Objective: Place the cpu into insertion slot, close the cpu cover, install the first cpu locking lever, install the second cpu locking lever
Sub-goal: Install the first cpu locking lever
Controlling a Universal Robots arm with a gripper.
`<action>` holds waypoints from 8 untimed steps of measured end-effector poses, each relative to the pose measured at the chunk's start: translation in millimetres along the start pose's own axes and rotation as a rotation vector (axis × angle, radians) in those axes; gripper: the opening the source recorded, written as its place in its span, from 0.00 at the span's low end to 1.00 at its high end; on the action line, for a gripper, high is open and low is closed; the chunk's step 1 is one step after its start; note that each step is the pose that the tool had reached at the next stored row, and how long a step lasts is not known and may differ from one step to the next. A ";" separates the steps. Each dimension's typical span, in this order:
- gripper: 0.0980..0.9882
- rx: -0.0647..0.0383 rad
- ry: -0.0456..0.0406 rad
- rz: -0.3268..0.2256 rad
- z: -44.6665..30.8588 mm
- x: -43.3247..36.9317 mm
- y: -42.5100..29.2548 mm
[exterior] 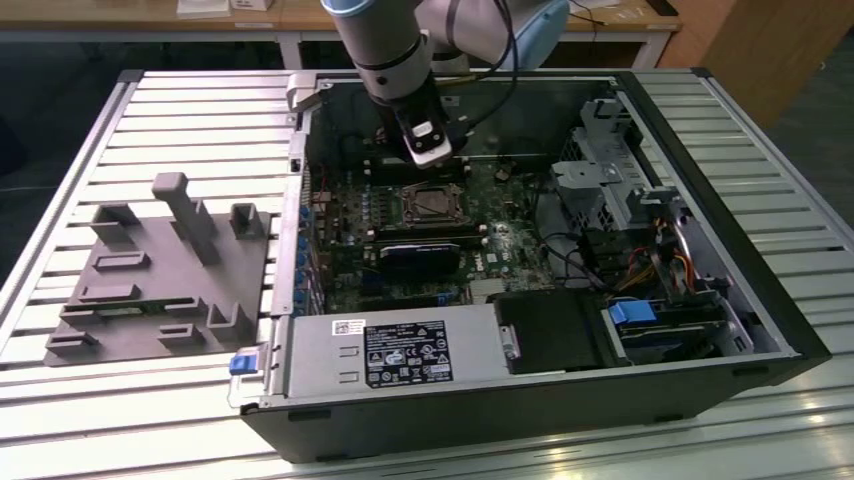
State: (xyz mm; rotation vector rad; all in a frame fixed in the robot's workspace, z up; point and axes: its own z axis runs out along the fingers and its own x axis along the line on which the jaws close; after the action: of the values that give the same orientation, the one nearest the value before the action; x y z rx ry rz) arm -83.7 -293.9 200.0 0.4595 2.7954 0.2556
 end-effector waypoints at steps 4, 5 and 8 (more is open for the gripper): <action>0.00 0.001 -0.0005 0.002 1.2 0.4 -0.1; 0.00 0.001 -0.0007 0.003 1.7 0.5 -0.2; 0.00 0.002 -0.0011 0.004 3.0 0.9 -0.5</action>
State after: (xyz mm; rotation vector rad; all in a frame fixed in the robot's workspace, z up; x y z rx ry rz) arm -83.7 -293.6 196.8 0.4658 2.7941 0.2538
